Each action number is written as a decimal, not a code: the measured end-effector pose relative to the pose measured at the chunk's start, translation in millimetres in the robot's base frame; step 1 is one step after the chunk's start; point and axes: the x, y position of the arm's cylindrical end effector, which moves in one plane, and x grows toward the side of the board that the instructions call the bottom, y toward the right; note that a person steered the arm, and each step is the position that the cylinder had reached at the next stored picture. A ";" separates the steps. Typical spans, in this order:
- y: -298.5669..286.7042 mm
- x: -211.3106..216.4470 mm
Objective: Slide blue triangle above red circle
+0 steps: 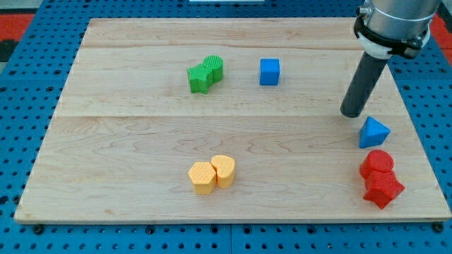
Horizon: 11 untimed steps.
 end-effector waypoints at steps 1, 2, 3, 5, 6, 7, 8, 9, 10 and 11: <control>25.6 0.0; 20.5 9.7; 5.6 25.1; 5.6 15.5; 27.8 8.4; 57.0 9.8; 43.6 19.3; 20.8 28.7; 4.1 28.7; 10.5 28.6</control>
